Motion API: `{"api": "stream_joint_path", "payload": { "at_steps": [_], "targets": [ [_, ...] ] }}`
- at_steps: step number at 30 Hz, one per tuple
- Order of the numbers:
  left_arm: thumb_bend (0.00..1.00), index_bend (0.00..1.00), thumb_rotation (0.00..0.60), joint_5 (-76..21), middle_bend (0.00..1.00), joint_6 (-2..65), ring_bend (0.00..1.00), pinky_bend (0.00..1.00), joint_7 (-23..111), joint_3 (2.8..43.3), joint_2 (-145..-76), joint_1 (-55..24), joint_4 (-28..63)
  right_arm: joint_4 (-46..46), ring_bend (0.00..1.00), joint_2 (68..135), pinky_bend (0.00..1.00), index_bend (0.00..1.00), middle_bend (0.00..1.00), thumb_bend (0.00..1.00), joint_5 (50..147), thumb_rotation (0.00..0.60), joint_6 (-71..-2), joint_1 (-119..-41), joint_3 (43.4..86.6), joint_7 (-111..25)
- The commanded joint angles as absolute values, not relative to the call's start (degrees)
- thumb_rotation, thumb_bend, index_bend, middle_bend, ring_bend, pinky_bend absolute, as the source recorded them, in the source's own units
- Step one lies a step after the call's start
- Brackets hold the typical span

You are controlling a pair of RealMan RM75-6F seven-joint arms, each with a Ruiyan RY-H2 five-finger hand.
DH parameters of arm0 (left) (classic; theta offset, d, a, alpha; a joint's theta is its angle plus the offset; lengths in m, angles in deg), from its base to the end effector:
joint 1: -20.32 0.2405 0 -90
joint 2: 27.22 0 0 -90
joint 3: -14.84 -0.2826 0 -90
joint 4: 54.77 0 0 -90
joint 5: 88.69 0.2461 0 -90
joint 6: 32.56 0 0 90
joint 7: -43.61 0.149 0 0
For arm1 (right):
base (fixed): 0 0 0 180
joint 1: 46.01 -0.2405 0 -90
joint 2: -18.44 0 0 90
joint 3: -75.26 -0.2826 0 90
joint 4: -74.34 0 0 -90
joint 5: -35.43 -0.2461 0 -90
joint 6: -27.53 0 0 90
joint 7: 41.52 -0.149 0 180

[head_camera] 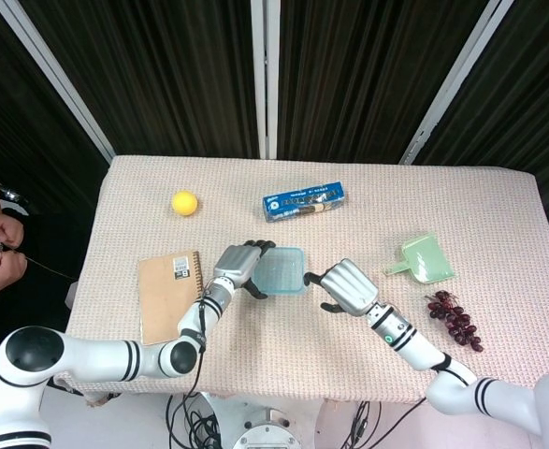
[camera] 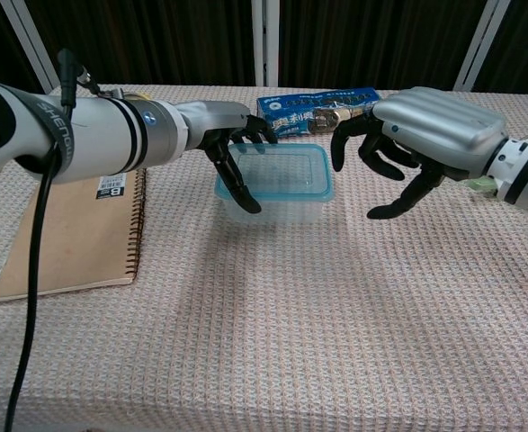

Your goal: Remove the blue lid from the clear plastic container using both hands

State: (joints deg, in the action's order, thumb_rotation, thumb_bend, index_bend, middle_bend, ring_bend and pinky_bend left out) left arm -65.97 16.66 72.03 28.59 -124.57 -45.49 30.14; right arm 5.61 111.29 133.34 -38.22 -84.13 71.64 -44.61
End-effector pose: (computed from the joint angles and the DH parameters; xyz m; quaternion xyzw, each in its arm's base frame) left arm -0.0422 0.3903 -0.1232 -0.7276 -0.5175 -0.3074 0.3290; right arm -0.1905 -0.3437 -0.0619 0.7885 -0.2531 0.4596 0.3209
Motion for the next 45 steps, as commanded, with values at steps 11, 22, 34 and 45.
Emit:
{"api": "stream_joint_path", "payload": {
  "at_steps": [11, 22, 34, 45],
  "targets": [
    [0.00, 0.32, 0.600, -65.6, 0.36, 16.3, 0.25, 0.33, 71.2, 28.4, -124.5, -45.3, 30.6, 11.3, 0.87, 116.7, 0.98, 0.45, 0.85, 0.00, 132.8, 0.600, -36.8, -88.3, 71.2, -48.2],
    [0.00, 0.32, 0.600, -64.9, 0.36, 16.0, 0.25, 0.33, 70.7, 27.7, -123.7, -45.0, 31.7, 11.8, 0.87, 116.3, 0.98, 0.45, 0.85, 0.00, 132.3, 0.600, -36.5, -89.5, 71.7, -49.4],
    [0.00, 0.32, 0.600, -64.9, 0.36, 14.6, 0.25, 0.32, 69.6, 27.4, -123.0, -45.0, 32.1, 14.8, 0.87, 116.9, 0.98, 0.45, 0.85, 0.00, 134.7, 0.600, -39.1, -90.8, 73.3, -54.4],
    [0.00, 0.32, 0.600, -64.3, 0.35, 12.9, 0.25, 0.32, 67.7, 27.2, -122.5, -44.8, 32.1, 19.2, 0.87, 117.6, 0.98, 0.47, 0.85, 0.00, 136.7, 0.600, -42.3, -92.1, 74.5, -60.1]
  ]
}}
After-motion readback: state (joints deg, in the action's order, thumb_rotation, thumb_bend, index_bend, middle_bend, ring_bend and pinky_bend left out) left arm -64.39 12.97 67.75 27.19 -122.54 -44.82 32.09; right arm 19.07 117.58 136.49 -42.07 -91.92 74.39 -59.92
